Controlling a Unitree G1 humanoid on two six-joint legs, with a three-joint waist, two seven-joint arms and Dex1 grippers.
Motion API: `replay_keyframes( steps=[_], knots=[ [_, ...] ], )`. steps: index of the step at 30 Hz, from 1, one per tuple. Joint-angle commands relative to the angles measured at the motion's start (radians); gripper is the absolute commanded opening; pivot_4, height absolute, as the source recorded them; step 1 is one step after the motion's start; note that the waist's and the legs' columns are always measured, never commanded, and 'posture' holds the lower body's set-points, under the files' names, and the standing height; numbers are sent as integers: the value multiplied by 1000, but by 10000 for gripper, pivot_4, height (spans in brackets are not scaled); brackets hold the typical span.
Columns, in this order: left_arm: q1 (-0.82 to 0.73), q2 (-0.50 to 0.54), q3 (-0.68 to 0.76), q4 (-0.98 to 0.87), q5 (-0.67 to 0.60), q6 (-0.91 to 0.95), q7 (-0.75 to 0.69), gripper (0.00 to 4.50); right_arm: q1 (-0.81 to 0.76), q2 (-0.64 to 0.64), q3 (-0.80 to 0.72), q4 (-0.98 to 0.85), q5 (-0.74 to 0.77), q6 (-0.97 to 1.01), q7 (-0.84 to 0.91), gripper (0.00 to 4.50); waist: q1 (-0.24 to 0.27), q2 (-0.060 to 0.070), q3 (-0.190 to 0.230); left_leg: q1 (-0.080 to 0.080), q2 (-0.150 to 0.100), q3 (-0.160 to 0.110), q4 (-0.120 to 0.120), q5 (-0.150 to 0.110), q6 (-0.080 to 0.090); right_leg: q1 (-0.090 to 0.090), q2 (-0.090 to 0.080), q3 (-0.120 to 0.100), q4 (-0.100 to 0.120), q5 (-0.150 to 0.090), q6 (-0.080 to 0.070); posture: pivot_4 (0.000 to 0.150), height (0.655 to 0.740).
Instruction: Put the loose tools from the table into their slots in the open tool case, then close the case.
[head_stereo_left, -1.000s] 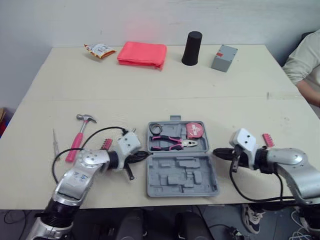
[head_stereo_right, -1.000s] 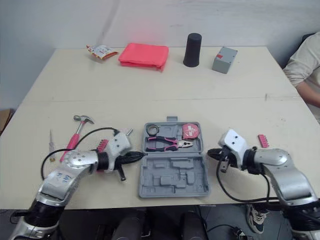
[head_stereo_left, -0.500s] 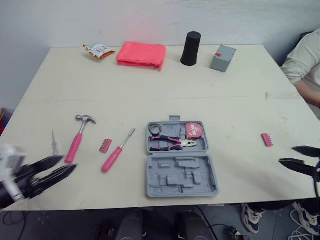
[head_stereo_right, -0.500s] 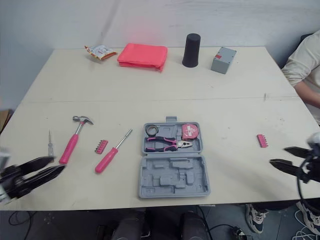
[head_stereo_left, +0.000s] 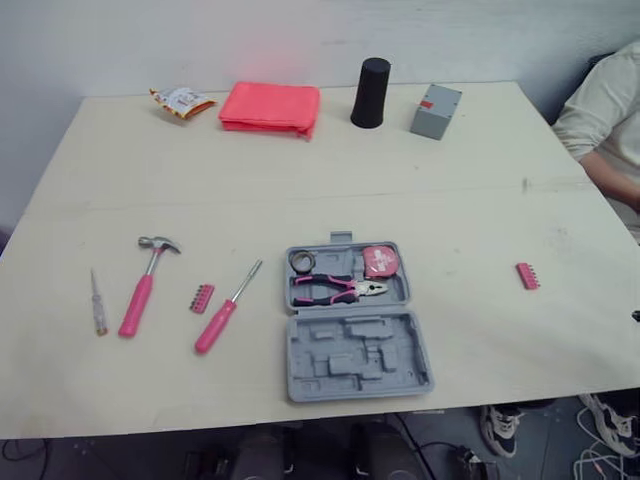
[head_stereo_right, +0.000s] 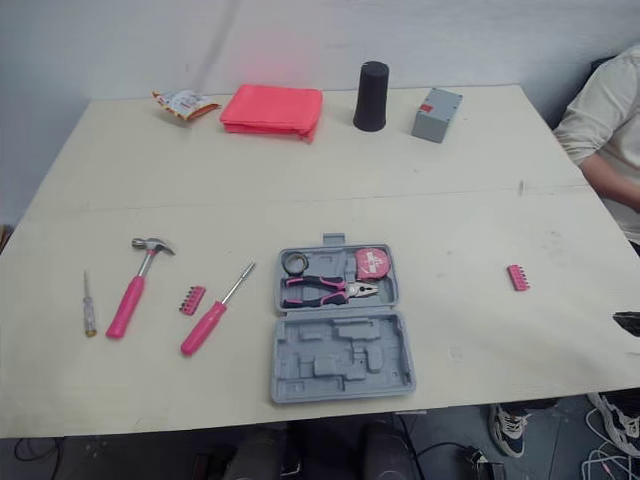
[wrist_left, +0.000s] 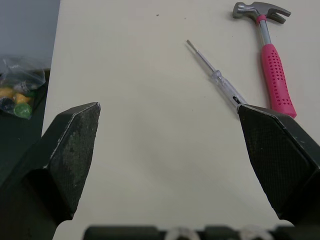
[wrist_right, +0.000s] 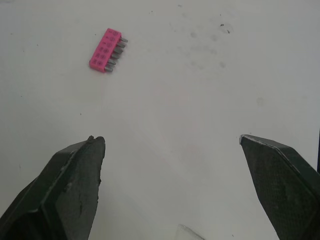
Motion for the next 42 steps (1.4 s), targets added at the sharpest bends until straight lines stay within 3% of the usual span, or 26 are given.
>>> replay_keyframes(
  steps=[1, 8, 15, 19, 24, 30, 42],
  knots=[
    [8, 9, 0, 15, 12, -33, 3, 44395, -29, -14, 5, 27, -9, -38, -5, 45000, -7, 0, 0, 0, 0, 0, 0, 1, -1, 0, 0, 0, 0, 0, 0, 1500, 7361],
    [-25, -40, -73, -134, -13, 97, 127, 44395, -119, 3, 66, -44, 23, -29, 0, 45000, -19, 1, 0, 1, 2, 5, 1, 6, 0, 0, 1, 0, 2, 1, 3, 1500, 7361],
    [-146, -177, -175, -469, -52, 415, 451, 44395, -200, 126, 186, -508, 185, 178, -34, 45000, -12, 0, 0, 5, 2, 4, 1, 5, -1, 2, 1, 0, 6, 2, 3, 1500, 7361],
    [-301, -282, -193, -638, -69, 677, 684, 44395, -337, 203, 289, -740, 322, 320, -84, 45000, -3, 0, 0, 5, 2, 4, 3, 9, -1, 2, 1, 1, 9, 2, 3, 1500, 7361],
    [-426, -354, -250, -728, -7, 860, 844, 44395, -540, 326, 428, -925, 490, 449, -125, 45000, 12, -5, -1, 4, 2, 4, 4, 9, -1, 1, 2, 0, 10, 2, 3, 1500, 7361],
    [-531, -389, -318, -657, 59, 858, 902, 44395, -739, 466, 533, -962, 627, 536, -135, 45000, 20, -10, -3, 2, 1, 2, 7, 10, -1, 1, 2, -1, 12, 2, 3, 1500, 7361],
    [-554, -409, -441, -545, 134, 759, 913, 44395, -820, 572, 620, -907, 579, 504, -118, 45000, 15, -14, -4, 1, 1, 2, 8, 9, -1, -1, 2, -1, 15, 2, 3, 1500, 7361]
  ],
)
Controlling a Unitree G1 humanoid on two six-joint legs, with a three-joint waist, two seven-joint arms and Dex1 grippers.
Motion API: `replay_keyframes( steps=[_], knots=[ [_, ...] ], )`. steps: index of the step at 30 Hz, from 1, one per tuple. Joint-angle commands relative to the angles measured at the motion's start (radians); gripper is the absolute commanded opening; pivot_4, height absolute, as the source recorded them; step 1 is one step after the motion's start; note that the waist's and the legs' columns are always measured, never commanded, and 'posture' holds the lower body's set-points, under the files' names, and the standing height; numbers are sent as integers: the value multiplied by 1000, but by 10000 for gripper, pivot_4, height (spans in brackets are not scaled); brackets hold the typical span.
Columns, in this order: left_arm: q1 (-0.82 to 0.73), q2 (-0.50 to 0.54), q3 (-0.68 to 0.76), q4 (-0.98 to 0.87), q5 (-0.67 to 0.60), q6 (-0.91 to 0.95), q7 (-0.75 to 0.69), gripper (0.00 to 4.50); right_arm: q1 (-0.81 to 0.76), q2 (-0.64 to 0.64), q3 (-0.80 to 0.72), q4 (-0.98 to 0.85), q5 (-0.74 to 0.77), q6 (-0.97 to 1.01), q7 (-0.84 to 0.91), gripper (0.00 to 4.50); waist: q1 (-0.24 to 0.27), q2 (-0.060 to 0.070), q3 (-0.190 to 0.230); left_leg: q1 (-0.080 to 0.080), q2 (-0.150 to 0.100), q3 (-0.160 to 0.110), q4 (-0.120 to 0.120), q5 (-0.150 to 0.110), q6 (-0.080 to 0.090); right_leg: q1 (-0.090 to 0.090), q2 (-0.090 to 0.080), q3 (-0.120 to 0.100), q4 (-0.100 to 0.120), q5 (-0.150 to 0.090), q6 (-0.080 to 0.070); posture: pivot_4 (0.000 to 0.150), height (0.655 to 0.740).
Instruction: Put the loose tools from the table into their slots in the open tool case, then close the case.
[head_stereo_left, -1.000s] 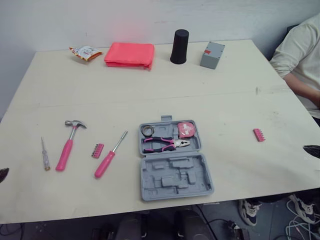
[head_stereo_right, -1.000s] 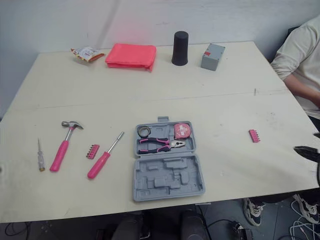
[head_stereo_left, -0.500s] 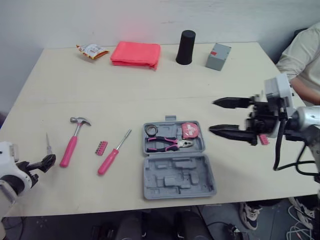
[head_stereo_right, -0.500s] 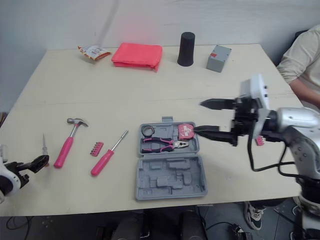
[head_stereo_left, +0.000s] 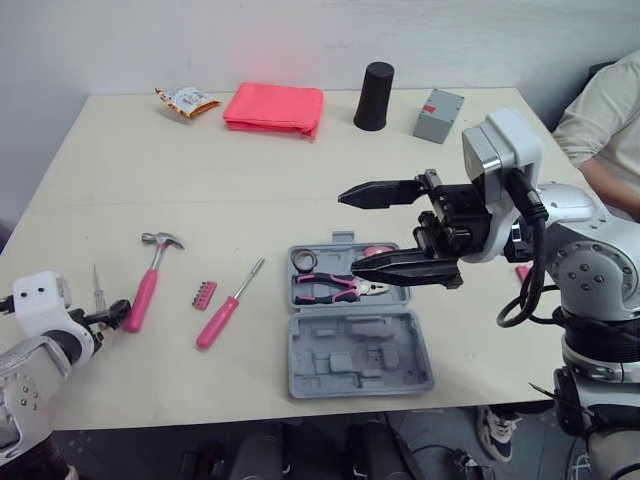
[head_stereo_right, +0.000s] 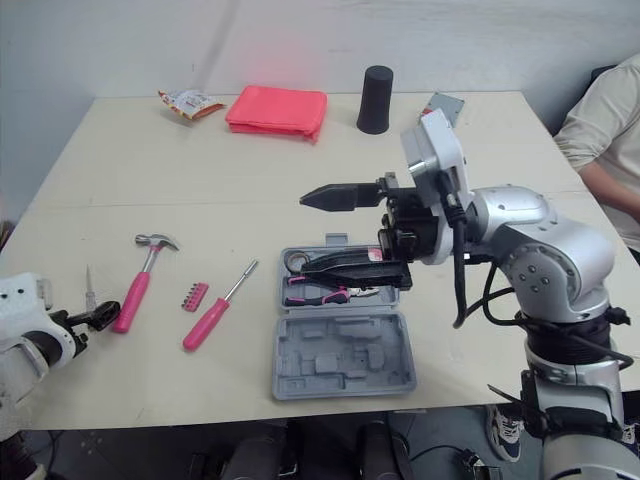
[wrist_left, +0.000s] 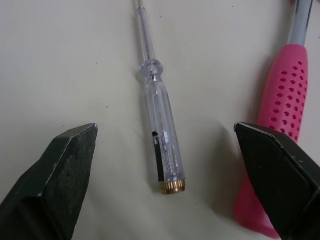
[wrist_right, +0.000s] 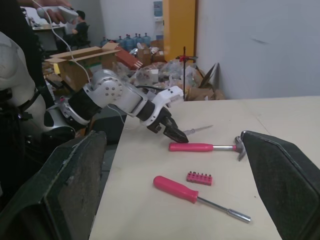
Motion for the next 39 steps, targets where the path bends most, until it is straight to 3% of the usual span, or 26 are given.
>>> replay_keyframes(
  steps=[1, 8, 9, 11, 15, 17, 19, 26, 30, 33, 36, 39],
  knots=[
    [3, -3, -9, 4, 30, -6, 14, 44395, -18, 1, 0, 9, -19, -24, 17, 45000, 0, 0, 0, 0, 0, 0, 0, 0, 0, 0, 0, 0, 0, 0, 0, 1500, 7361],
    [-13, -29, -4, -31, 39, 37, 29, 44395, -27, 1, 4, 36, -53, -35, 32, 45000, -1, 0, 0, 0, 0, 1, 0, 0, 0, -1, 0, 0, 0, 0, 0, 1500, 7361],
    [-11, -32, -3, -24, 40, 32, 26, 42054, -27, 1, 3, 37, -54, -33, 32, 45000, -1, 0, 0, 0, 0, 0, 0, 0, 0, -1, 0, 0, 0, 0, 0, 1500, 7361],
    [-10, -37, 1, -12, 39, 24, 17, 36102, -26, 2, 1, 37, -56, -32, 31, 45000, -1, 0, 0, 0, 0, 1, 0, 0, 0, -1, 0, 0, 0, 0, 0, 1500, 7361],
    [-30, -74, 40, -5, 26, 43, 15, 18533, -23, 2, -5, 32, -49, -26, 23, 45000, 1, 0, 0, 0, 0, 1, 0, 0, 0, -1, 0, 0, 0, 0, 0, 1500, 7361],
    [-17, -64, 23, 0, 39, 27, 9, 7549, -19, 0, -9, 29, -45, -23, 19, 45000, 4, 0, 0, 0, 0, 1, 0, 0, 0, -1, 0, 0, 0, 0, 0, 1500, 7361],
    [-17, -63, 26, 6, 45, 22, 10, 183, -16, -4, -13, 30, -46, -22, 17, 45000, 5, 0, 0, 0, 0, 1, 0, 0, 0, -1, -1, 0, 0, 0, 0, 1500, 7361],
    [-11, -26, 41, 16, 64, -4, -5, 183, -1, -19, -15, 24, -54, -27, 20, 45000, 3, 0, 0, 0, 0, 1, 0, 0, 0, -2, -1, 0, 0, 0, 0, 1500, 7361],
    [-18, 57, 4, -15, 49, -20, -62, 183, 5, -36, -18, 28, -62, -29, 25, 45000, -1, -1, 0, -2, 0, 1, -1, 0, 0, -3, -1, 0, 0, 0, 0, 1500, 7361],
    [-18, 171, -93, -77, -2, -53, -184, 183, 17, -66, -22, 28, -76, -27, 31, 45000, 0, -1, 1, -4, 0, 1, -1, 0, -1, -5, -1, 0, 0, 0, 0, 1500, 7361],
    [-29, 339, -262, -188, -112, -87, -399, 183, 64, -128, -37, 11, -89, -22, 45, 45000, 7, -1, 1, -4, -1, 1, -2, 0, -1, -6, -2, 1, -1, 0, -1, 1500, 7361],
    [-147, 457, -429, -216, -191, -113, -548, 183, 123, -191, -60, -18, -72, 6, 57, 45000, 6, 0, 1, -4, -2, 2, -4, -2, -5, -5, -3, 2, -5, 1, -2, 1500, 7361]
  ],
)
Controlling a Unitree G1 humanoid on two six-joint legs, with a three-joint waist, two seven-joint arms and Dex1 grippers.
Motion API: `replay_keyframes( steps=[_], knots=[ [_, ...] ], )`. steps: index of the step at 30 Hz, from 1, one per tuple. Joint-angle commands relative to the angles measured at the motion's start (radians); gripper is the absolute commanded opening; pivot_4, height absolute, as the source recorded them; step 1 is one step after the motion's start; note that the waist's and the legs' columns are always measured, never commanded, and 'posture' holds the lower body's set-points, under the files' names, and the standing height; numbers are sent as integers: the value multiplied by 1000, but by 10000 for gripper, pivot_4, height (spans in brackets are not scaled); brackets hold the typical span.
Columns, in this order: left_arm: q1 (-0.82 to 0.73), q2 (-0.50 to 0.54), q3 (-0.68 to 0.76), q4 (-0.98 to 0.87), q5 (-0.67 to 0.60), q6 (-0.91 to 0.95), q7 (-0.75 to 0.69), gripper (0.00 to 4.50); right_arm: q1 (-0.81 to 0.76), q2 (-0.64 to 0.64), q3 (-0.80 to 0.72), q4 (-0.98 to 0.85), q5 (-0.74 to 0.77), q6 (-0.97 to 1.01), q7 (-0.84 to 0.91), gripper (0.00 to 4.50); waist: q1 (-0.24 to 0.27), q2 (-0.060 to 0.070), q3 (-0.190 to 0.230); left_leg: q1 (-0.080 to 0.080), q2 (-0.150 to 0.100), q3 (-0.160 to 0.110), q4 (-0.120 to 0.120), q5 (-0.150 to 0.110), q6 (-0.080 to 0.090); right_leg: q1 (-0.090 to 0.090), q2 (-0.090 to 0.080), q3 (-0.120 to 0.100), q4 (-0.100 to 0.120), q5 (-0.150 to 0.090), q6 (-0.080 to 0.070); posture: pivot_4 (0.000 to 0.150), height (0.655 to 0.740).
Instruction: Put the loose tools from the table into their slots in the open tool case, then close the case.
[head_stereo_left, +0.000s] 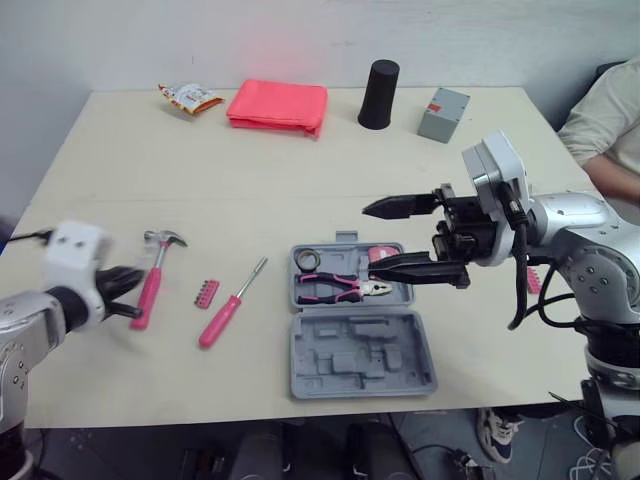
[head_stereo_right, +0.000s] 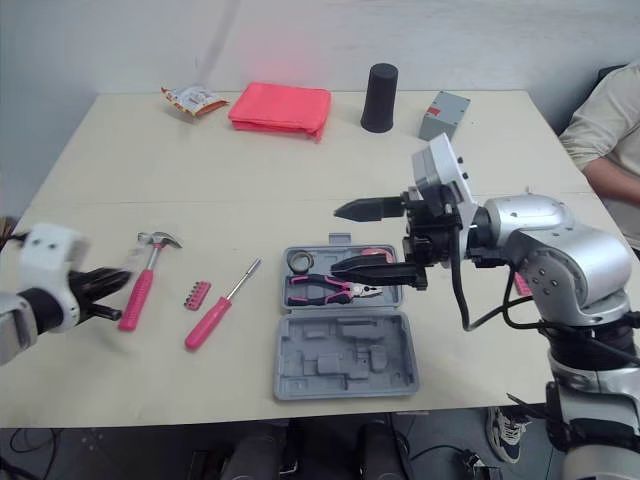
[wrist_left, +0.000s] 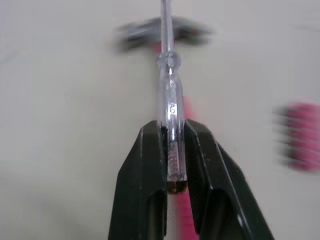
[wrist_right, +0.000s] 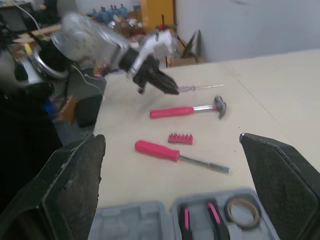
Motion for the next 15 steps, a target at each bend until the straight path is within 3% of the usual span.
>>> replay_keyframes(
  steps=[1, 5, 8, 15],
  knots=[
    [-144, 83, -193, -45, -84, -49, -173, 183, 57, -70, -62, -73, 33, 30, 27, 45000, -1, 1, 0, 0, 0, 1, -1, 0, 0, 0, 0, 0, -1, 0, 0, 1500, 7361],
    [-374, 121, -488, -15, -47, -120, -321, 183, 179, -152, -102, -145, 43, 56, 38, 45000, 0, 1, 1, 0, 1, 1, -2, 4, 4, 0, 2, 0, -1, 0, 0, 1500, 7361],
    [-533, 87, -703, 37, 11, -160, -416, 183, 283, -189, -141, -195, 48, 75, 15, 45000, 6, 1, 1, 0, 3, 4, -2, 5, 5, -1, 5, 1, -1, 0, 0, 1500, 7361],
    [-717, -22, -977, 122, 98, -157, -525, 183, 464, -182, -215, -291, 66, 94, -87, 45000, 18, 0, 2, 0, 4, 8, 3, 7, 8, -3, 7, 6, 3, 0, 0, 1500, 7361]
  ],
)
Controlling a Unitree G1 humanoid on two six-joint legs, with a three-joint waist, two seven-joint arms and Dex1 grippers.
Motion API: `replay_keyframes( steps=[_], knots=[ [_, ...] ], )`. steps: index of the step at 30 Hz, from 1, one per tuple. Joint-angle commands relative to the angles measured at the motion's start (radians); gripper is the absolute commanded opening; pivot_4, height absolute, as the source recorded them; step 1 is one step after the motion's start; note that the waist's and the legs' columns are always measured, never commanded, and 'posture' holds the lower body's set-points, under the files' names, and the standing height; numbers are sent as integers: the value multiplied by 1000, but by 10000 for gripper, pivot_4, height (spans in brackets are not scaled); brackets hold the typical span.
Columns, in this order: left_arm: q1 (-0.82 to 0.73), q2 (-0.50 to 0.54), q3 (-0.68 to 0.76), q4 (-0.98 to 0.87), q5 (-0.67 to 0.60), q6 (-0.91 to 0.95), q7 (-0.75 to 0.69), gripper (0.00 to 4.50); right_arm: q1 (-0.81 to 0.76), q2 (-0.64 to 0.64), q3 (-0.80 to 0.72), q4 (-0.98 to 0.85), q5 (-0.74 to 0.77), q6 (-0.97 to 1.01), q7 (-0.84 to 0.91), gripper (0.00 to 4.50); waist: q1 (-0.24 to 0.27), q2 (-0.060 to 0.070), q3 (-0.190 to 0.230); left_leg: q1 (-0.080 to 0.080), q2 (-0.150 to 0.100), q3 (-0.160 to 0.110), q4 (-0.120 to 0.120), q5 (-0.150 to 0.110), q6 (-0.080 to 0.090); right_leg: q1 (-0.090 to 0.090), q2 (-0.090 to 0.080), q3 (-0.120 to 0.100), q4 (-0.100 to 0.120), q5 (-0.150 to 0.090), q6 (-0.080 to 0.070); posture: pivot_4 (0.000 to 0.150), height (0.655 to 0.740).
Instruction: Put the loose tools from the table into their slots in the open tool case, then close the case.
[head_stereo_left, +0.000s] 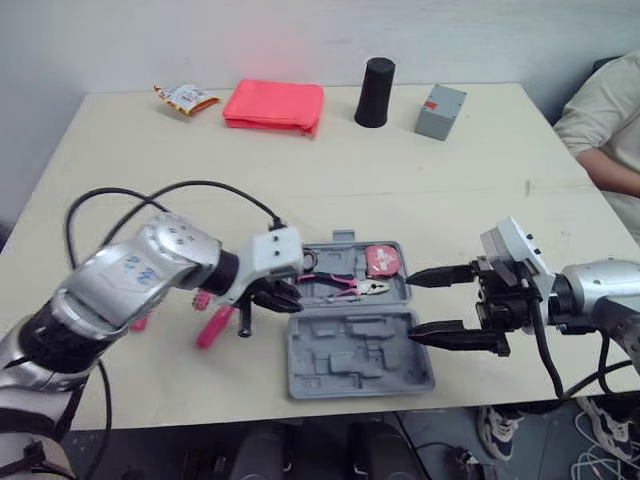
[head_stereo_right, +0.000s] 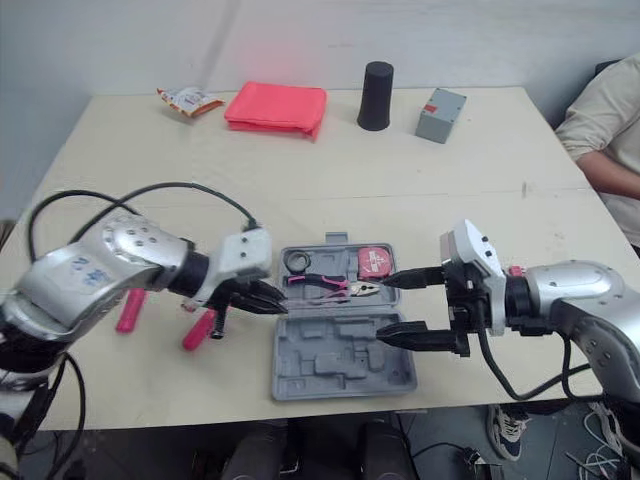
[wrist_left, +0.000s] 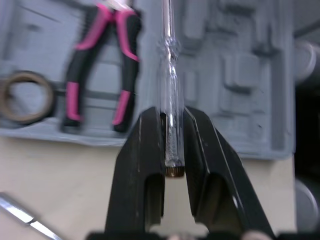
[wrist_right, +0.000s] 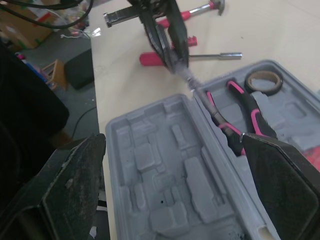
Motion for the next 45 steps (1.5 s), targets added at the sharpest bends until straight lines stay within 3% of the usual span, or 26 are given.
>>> replay_keyframes(
  steps=[1, 9, 22, 29, 45],
  knots=[
    [-46, -32, -64, 11, 33, 11, -36, 183, 59, -9, -62, -65, 27, 3, -34, 45000, 3, 0, 0, 0, 0, 0, 0, 0, 0, 0, 0, 0, 0, 0, 0, 1500, 7361],
    [-88, -123, -151, 64, 128, 52, 23, 183, 138, -13, -103, -93, 40, 2, -78, 45000, 3, 0, 0, -1, 0, -2, 6, 0, 1, 0, 0, 0, 3, 0, 0, 1500, 7361],
    [-65, -154, -180, 10, 161, 118, 76, 183, 129, 5, -80, -77, 40, -22, -103, 45000, 4, 0, 0, -2, 1, -4, 11, -1, 2, 2, 0, -1, 5, 0, 0, 1500, 7361],
    [-71, -188, -215, 55, 199, 80, 77, 183, 91, 31, -86, -70, 90, 8, -135, 45000, 14, 0, 0, -2, 0, -5, 12, -1, 2, 4, -1, -2, 4, 0, 0, 1500, 7361],
    [-115, -229, -198, 89, 231, -1, 47, 183, 115, 14, -67, -76, 50, -21, -127, 45000, 24, 0, 0, -2, 0, -8, 13, -1, 2, 7, -1, -5, 4, 0, 0, 1500, 7361]
  ],
)
